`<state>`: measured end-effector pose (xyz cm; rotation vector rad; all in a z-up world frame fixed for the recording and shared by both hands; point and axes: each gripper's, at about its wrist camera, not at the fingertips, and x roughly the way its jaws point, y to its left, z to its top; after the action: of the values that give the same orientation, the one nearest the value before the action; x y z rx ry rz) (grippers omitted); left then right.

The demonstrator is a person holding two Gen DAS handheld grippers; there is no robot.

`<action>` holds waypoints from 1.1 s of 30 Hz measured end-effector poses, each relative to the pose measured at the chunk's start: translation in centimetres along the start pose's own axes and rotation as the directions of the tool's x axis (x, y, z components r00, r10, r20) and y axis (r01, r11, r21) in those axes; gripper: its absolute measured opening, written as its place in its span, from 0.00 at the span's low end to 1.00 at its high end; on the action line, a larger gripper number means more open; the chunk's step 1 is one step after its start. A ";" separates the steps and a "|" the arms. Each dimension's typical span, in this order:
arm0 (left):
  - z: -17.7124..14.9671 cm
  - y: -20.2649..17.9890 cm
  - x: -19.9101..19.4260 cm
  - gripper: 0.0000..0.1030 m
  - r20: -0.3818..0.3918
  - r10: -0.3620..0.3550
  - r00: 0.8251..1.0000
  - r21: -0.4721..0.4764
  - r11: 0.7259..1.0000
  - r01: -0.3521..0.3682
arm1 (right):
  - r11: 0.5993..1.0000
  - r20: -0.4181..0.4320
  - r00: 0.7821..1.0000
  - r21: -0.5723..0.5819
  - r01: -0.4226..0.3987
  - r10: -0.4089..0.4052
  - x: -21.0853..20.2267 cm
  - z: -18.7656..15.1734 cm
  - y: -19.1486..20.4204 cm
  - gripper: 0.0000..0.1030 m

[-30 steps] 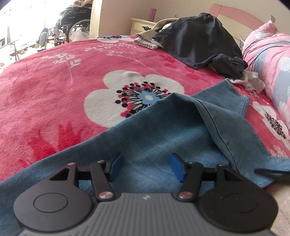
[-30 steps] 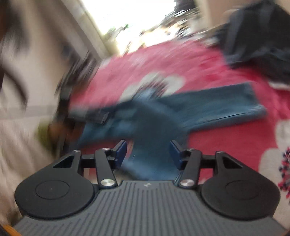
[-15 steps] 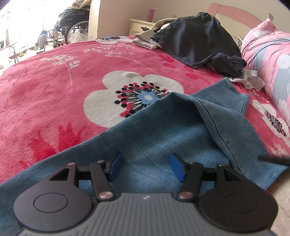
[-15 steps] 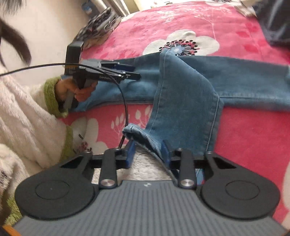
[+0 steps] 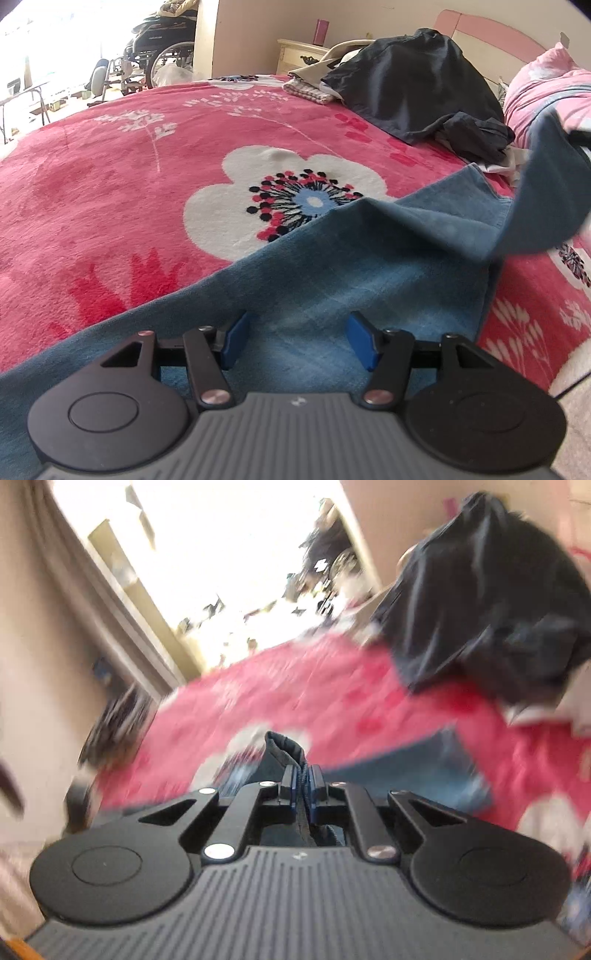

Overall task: Fold clothes
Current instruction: 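Grasp the hem edge again with the right gripper and smooth it flat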

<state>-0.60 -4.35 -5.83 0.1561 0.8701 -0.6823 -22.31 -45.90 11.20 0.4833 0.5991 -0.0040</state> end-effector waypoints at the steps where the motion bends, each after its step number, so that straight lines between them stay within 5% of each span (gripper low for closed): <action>1: 0.1 0.0 0.0 0.58 -0.002 0.002 1.000 -0.001 1.000 -0.002 | 1.000 0.009 1.000 0.019 0.018 -0.018 0.7 0.7 -1.3 0.05; 6: 0.3 -0.1 0.2 0.58 -0.016 0.007 1.000 0.004 1.000 -0.007 | 0.986 0.037 0.993 0.127 0.110 -0.116 4.2 3.8 -7.7 0.05; 10: 0.3 -0.2 0.3 0.59 -0.028 0.006 1.000 0.024 1.000 -0.006 | 0.948 -0.008 0.977 0.240 0.207 -0.212 7.6 3.1 -12.7 0.00; 14: 0.4 -0.1 0.4 0.58 -0.039 0.000 0.999 0.033 0.999 0.001 | 0.888 -0.071 0.932 0.285 0.360 -0.355 9.2 2.1 -15.5 0.00; 20: 0.2 -0.5 -0.4 0.58 -0.042 -0.015 0.999 0.051 0.999 0.017 | 0.819 0.052 0.963 0.539 0.197 -0.266 6.0 -1.1 -14.5 0.04; 25: -0.7 -2.1 -1.5 0.58 -0.047 -0.058 0.997 0.121 0.991 0.063 | 0.673 0.026 0.980 0.730 0.117 -0.199 5.3 -5.9 -13.2 0.11; 33: -2.3 -4.8 -3.2 0.57 -0.056 -0.112 0.992 0.241 0.963 0.122 | 0.540 -0.024 0.979 0.831 0.133 -0.204 8.6 -8.8 -15.0 0.12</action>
<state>-6.47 -5.63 -4.20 0.3429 0.8384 -0.8999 -22.08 -54.21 -6.26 1.3607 0.5383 -0.5247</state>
